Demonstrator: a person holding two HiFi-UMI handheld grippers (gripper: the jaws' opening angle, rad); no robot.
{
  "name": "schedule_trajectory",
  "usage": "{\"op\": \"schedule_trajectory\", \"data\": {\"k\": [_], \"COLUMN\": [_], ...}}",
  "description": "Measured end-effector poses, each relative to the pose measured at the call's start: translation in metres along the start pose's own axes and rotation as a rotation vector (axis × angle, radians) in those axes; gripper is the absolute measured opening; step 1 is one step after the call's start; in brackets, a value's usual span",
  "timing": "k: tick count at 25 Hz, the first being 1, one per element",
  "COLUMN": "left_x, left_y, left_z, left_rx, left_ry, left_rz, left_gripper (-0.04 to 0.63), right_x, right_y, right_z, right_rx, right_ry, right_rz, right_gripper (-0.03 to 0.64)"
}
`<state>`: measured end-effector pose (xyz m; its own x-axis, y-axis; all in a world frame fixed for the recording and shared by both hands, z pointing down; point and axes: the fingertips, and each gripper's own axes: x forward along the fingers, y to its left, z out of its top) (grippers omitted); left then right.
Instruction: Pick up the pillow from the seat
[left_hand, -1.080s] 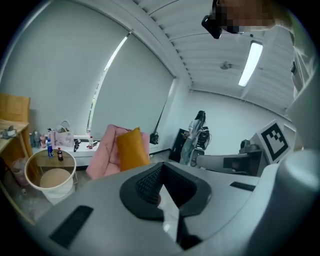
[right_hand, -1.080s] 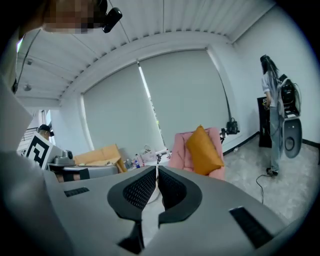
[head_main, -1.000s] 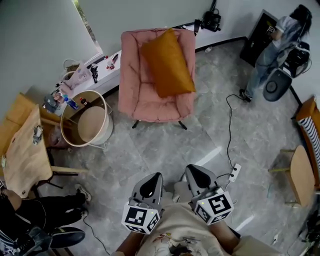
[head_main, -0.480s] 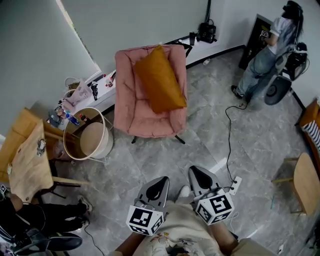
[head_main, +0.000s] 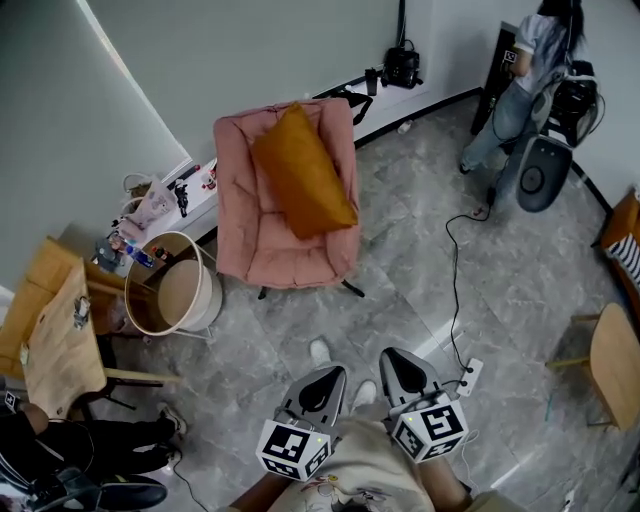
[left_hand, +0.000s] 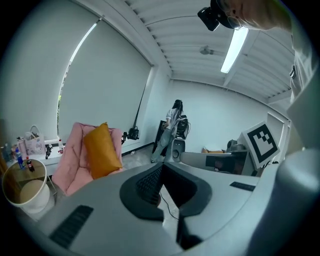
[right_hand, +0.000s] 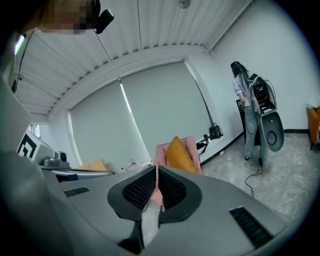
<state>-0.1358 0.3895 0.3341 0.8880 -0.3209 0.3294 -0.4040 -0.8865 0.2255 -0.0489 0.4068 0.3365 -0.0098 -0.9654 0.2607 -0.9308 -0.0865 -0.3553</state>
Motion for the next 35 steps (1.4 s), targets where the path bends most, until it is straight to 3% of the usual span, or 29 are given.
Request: {"op": "schedule_trajectory", "data": {"k": [5, 10, 19, 25, 35], "left_x": [0.023, 0.049, 0.077, 0.128, 0.171], "left_y": [-0.01, 0.008, 0.017, 0.092, 0.19], "left_z": [-0.004, 0.002, 0.016, 0.068, 0.101], "left_rx": [0.005, 0.005, 0.01, -0.011, -0.045], "left_ry": [0.042, 0.044, 0.008, 0.005, 0.036], "left_rz": [-0.054, -0.061, -0.18, -0.131, -0.114], "left_gripper": [0.005, 0.005, 0.005, 0.005, 0.005], "right_x": [0.002, 0.023, 0.056, 0.141, 0.243], "right_y": [-0.015, -0.034, -0.026, -0.028, -0.023], "right_z": [0.005, 0.004, 0.03, 0.078, 0.111], "right_rx": [0.021, 0.028, 0.048, -0.017, -0.012], "right_ry": [0.004, 0.026, -0.037, 0.0, 0.001], "right_rz": [-0.013, -0.037, 0.058, 0.057, 0.056], "right_gripper": [0.031, 0.031, 0.02, 0.02, 0.02]}}
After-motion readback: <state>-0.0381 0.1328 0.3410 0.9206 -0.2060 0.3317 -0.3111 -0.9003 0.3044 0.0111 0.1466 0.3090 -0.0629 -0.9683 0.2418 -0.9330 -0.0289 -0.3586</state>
